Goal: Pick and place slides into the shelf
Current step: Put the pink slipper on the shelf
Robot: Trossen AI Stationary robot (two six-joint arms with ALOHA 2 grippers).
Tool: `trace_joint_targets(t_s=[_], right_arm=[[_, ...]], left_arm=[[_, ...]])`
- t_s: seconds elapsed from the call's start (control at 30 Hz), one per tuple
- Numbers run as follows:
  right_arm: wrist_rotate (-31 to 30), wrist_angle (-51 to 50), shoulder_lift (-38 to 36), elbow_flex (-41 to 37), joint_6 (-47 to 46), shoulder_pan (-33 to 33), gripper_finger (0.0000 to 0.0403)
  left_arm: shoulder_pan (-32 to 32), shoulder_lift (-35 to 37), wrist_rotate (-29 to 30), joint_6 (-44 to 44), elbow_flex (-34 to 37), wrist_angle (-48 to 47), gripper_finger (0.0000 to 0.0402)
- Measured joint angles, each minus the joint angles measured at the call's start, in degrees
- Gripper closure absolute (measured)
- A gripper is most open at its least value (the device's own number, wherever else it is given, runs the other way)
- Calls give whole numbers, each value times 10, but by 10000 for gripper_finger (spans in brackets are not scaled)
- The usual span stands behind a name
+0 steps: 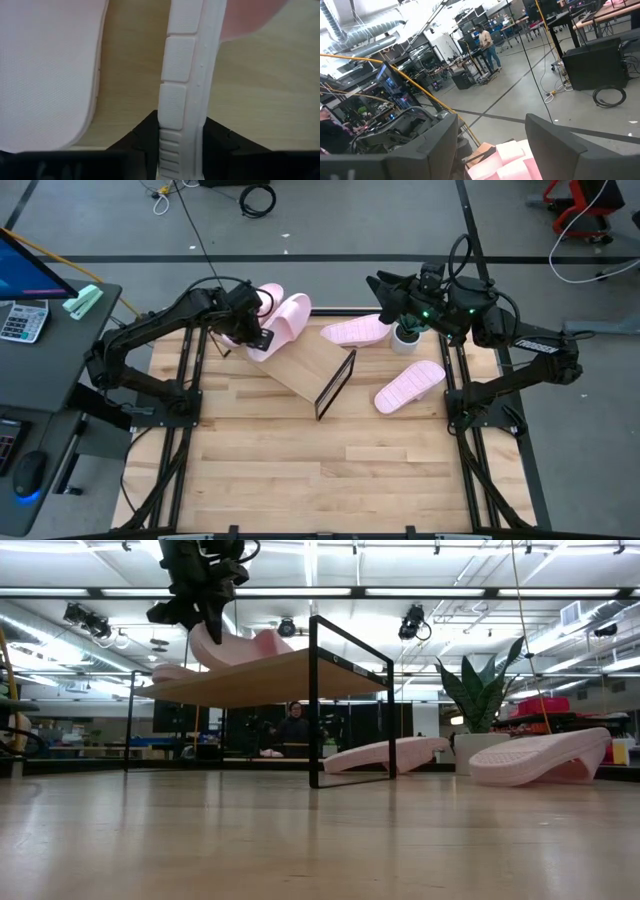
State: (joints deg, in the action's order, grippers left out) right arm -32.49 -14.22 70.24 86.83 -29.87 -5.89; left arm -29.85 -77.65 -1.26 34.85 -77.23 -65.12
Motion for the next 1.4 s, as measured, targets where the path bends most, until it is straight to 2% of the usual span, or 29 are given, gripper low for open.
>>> trace_joint_targets(t_s=[0.17, 0.33, 0.67, 0.83, 0.97, 1.4], right_arm=[[0, 0, 0, 0, 0, 0, 167], [0, 0, 0, 0, -1, 0, 167], [0, 0, 0, 0, -2, 0, 167], [0, -7, 0, 0, -2, 0, 167], [0, -20, 0, 0, -12, 0, 167], [11, -29, 0, 0, -12, 0, 167]], left_arm=[[3, 0, 12, -1, 0, -1, 266], [17, 0, 58, 3, 0, -2, 246], [36, -30, 78, -21, 0, 1, 217], [47, -44, 81, -23, 0, 2, 219], [47, -45, 105, -20, 0, 17, 228], [47, -39, 105, -19, -20, 44, 254]])
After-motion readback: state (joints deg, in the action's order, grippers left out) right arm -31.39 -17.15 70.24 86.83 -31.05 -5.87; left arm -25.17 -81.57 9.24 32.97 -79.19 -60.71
